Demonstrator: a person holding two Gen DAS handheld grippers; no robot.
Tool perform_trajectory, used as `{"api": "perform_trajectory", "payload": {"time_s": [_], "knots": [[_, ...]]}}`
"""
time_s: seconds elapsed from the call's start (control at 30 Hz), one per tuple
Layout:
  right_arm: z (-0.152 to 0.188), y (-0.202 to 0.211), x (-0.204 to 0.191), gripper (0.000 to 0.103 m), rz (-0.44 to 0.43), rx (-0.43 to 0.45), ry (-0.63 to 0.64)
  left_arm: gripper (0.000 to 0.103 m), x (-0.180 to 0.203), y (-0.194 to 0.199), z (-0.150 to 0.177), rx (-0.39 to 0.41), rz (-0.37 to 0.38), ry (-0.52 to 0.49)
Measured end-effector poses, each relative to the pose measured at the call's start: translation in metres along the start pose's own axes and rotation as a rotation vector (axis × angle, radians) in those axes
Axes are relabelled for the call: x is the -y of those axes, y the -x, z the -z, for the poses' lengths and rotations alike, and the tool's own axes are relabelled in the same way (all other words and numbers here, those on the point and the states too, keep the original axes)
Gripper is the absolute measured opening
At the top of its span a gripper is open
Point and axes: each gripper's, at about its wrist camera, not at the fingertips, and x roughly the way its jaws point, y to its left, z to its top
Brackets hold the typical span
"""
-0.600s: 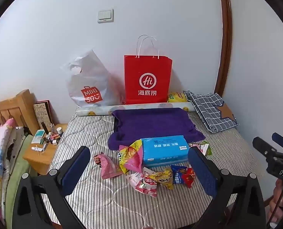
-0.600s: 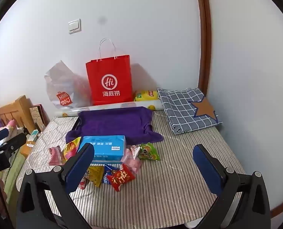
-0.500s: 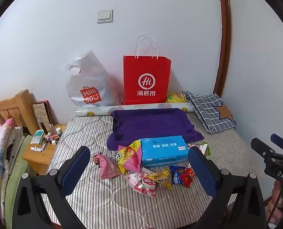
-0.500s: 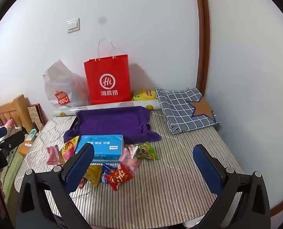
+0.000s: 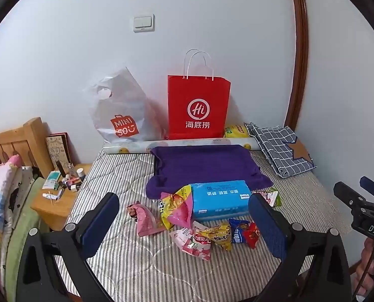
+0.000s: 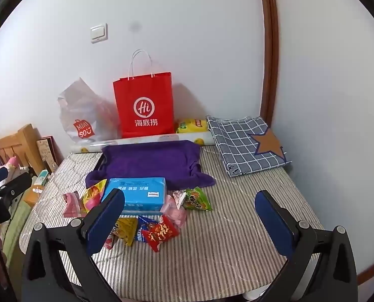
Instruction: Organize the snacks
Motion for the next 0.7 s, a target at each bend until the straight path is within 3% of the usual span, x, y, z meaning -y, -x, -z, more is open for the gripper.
{"api": "perform_trajectory", "payload": {"time_s": [0.7], "knots": [[-0.0007,0.0105,-0.0001,0.102,-0.013,0.017,-0.022,0.103,0.0025,0.0032,0.0045,0.007,0.004,-0.008]]}}
